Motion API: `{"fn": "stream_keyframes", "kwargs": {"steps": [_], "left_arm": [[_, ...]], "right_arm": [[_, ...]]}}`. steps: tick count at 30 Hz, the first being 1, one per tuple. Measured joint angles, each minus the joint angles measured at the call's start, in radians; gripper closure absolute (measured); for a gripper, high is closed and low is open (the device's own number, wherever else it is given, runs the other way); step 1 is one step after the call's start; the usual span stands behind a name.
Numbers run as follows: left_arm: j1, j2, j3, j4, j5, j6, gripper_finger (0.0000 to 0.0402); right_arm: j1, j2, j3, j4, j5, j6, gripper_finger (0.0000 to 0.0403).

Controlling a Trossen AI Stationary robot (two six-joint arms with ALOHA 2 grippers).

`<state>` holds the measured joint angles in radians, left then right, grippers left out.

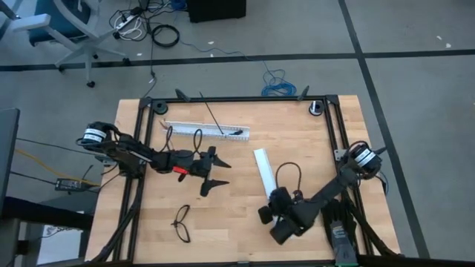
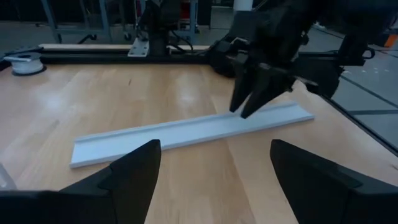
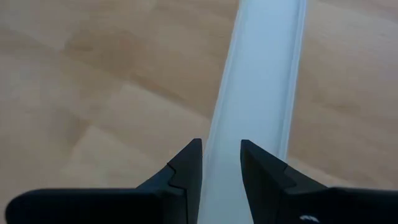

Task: Ziptie cables
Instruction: Close the white cable duct lid

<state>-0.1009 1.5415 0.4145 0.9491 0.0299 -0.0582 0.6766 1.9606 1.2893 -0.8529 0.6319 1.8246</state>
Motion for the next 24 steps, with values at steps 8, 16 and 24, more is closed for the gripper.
{"fn": "stream_keyframes", "kwargs": {"steps": [8, 16, 24], "left_arm": [[0.000, 0.000, 0.000, 0.000, 0.016, -0.002, 0.0088], [0.000, 0.001, 0.000, -0.004, 0.017, -0.003, 0.0088], [0.000, 0.001, 0.000, -0.011, 0.018, 0.009, 0.0088]], "right_arm": [[-0.115, 0.002, 0.006, 0.086, -0.061, -0.158, 0.0305], [-0.172, 0.013, 0.005, 0.053, -0.136, -0.189, 0.0305], [-0.213, 0.081, 0.009, 0.093, -0.206, -0.259, 0.0313]]}}
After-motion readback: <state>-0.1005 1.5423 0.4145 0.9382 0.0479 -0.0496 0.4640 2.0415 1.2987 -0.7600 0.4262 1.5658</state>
